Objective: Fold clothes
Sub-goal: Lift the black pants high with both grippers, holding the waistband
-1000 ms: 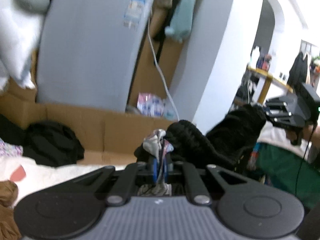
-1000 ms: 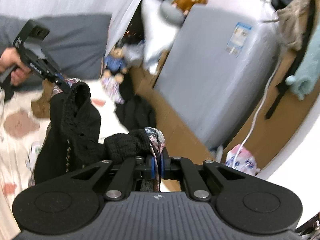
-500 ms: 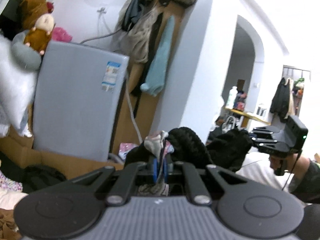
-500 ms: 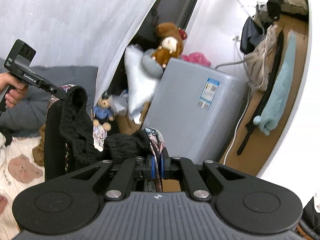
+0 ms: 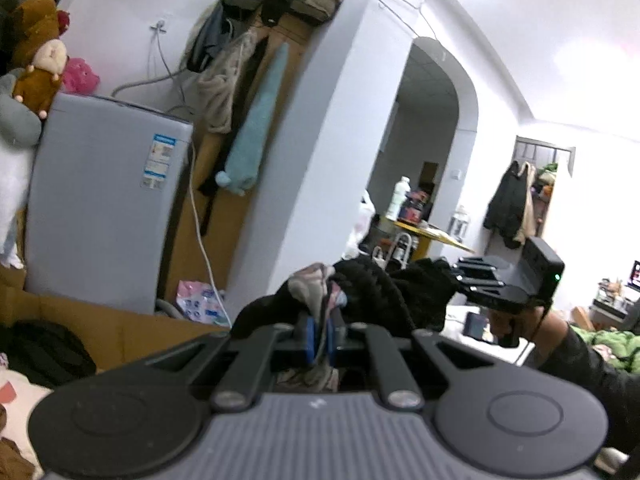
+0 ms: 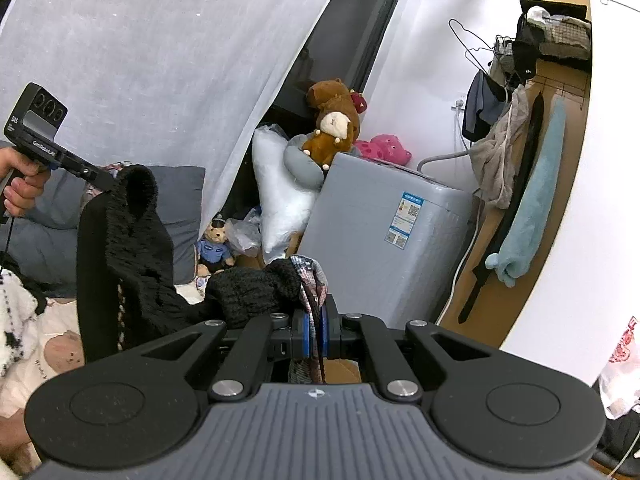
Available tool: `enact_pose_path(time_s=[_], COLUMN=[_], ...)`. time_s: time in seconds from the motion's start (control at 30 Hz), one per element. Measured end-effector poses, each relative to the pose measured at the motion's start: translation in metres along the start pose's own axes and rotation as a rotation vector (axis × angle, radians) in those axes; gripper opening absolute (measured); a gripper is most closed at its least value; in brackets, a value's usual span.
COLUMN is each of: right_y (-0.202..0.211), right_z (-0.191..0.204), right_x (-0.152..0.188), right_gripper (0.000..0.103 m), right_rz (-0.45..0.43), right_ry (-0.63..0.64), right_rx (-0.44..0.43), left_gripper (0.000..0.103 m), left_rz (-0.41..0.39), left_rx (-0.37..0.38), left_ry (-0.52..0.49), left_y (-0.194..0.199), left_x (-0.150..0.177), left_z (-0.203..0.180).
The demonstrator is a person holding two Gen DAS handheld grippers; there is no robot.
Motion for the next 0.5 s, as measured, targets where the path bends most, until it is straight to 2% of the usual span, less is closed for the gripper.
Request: enact_pose_path(time_s=[0.17,0.27,0.33,0.43,0.5], right_y=[0.005,-0.006,-0.020,-0.038,-0.064], right_z=[0.014,0.024,0.029,0.034,0.037], right_x=[0.009,0.032,0.054,0.084,0.118], right_gripper=[0.006,0.006,0.006,0.006,0.006], right_rz=[0.063,0.117,0.161,0.214,0.258], right_ry=[0.004,-0.009,-0.023,-0.042,-0.062], right_rx=[-0.043,-0.065,-0.085,-0.106,-0.111], left_gripper=[0.007,0.006,0.007,0.006,0.006], left_rz=[0.048,0.123,0.174,0.194,0.194], left_rx=[-0.033,-0.077,-0.106,-0.141,-0.174], left_ry=[0.073,0.118,0.143,0.160,0.176], left_y=[-0.001,-0.008,-0.014,-0.020,-0.024], left_x=[0.029,0.060,0.083,0.101,0.111], left_z=[0.023,0.045,0.067,0.095,0.118])
Point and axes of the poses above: each gripper's, at about its wrist camera, not at the fingertips, and y roughly against the way its jaws point, z to its left, x to its underside, the point moved 9 cm from there along -y, roughly the way its jaws point, and after that the axes turned 15 degrees about -z, right-handed, at the moved point
